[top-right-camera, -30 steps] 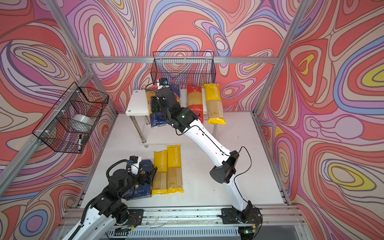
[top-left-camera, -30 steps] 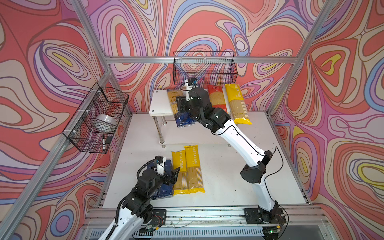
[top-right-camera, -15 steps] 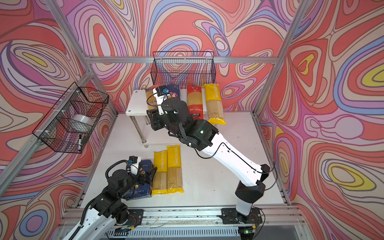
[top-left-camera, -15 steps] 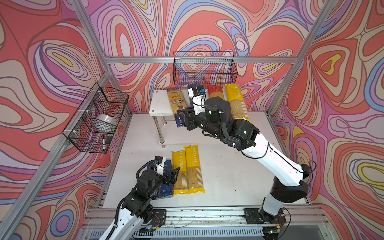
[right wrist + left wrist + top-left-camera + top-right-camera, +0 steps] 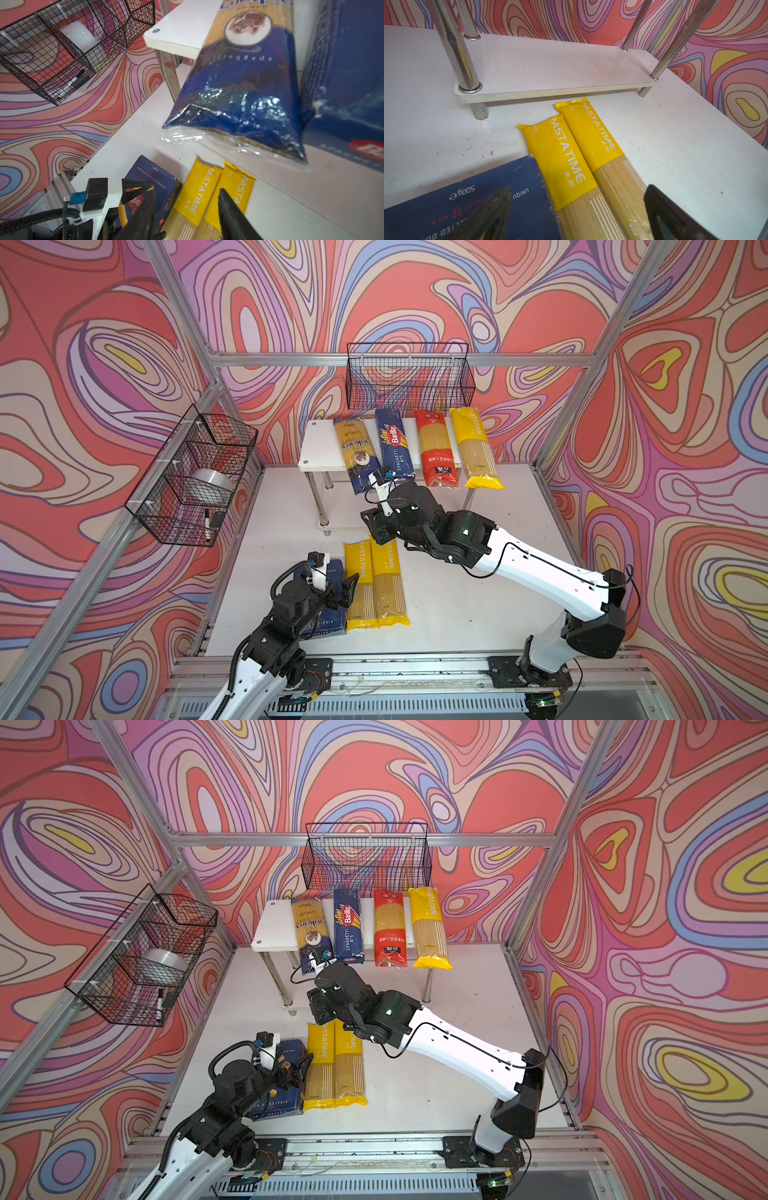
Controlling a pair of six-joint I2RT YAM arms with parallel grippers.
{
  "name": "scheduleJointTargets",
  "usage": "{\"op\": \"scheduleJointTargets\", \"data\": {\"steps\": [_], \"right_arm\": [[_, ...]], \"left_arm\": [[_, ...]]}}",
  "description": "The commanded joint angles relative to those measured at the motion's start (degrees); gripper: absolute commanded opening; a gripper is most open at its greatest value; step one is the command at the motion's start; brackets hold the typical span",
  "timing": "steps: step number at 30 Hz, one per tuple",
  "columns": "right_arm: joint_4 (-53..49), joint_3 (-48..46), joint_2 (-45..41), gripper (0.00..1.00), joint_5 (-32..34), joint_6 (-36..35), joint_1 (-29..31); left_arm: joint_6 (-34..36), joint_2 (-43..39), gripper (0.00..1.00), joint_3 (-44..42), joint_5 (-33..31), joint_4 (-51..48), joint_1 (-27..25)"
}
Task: Place and organize the pasta boxes and bags onto the shelf
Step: 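Open the right gripper and pull it back from the Ankara bag, then push the Ankara bag upright against the shelf with the right gripper, then withdraw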
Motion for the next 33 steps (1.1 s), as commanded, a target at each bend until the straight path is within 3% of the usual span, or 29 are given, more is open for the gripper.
{"op": "scheduleJointTargets", "data": {"steps": [1,12,33], "right_arm": [[5.1,1.0,-0.1,0.49,-0.7,0.3,0.1],[5.4,5.7,5.2,0.49,-0.5,-1.6,-0.4],[3.8,17.1,15.5,0.49,-6.7,-1.8,-6.5]], "left_arm": [[-0.1,-0.1,1.0,-0.4,-1.0,0.5,0.4],[-0.1,0.0,1.0,-0.4,-1.0,0.5,0.4],[-0.1,-0.3,1.0,-0.4,-1.0,0.4,0.4]]}}
